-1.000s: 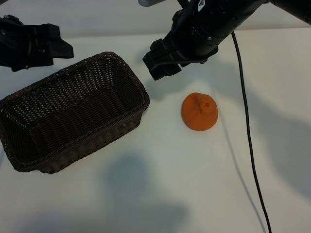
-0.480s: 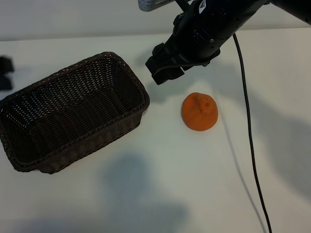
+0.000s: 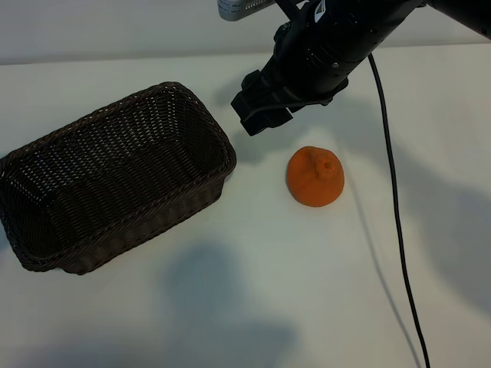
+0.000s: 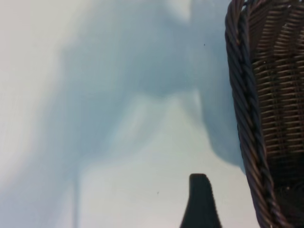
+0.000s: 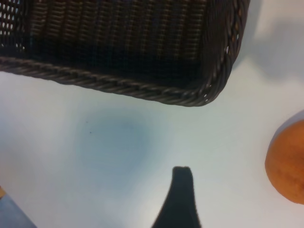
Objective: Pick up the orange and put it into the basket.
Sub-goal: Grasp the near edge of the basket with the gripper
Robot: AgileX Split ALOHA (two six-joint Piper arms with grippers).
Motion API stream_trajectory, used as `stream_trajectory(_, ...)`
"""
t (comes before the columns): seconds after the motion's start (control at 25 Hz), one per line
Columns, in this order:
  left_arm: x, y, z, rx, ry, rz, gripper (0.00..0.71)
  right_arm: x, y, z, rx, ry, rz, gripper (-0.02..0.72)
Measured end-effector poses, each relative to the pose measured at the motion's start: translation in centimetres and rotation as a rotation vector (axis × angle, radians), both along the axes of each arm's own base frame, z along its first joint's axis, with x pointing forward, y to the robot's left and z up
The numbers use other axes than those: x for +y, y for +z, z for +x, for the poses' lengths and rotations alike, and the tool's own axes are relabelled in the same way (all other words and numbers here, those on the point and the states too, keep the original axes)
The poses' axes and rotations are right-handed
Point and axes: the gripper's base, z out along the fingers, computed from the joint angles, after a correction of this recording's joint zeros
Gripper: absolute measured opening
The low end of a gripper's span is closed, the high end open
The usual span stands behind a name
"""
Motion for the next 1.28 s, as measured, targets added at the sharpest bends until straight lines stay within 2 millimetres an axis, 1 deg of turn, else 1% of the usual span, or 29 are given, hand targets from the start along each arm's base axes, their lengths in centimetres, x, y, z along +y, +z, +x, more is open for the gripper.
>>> stream_trajectory(0.2,0.0,-1.6,1.2,-0.021,0.017,-0.013,0.546,0.0,0.0,0.0,-0.003,0.007,-0.002,0.595)
stream_trajectory(0.52,0.0,-4.4,3.5,0.073,0.013,-0.014,0.546,0.0,0.0,0.0,-0.003,0.008,-0.003,0.595)
stream_trajectory(0.76,-0.2,-6.3,5.1,0.080,0.008,-0.028,0.546,0.0,0.0,-0.1,0.003,0.011,-0.008,0.595)
stream_trajectory(1.08,-0.6,-8.9,6.9,0.076,0.012,-0.078,0.546,-0.1,-0.1,-0.3,0.024,0.018,-0.018,0.595)
stream_trajectory(1.28,-0.7,-10.4,7.5,0.099,0.019,-0.095,0.546,-0.1,-0.1,-0.3,0.024,0.019,-0.018,0.595)
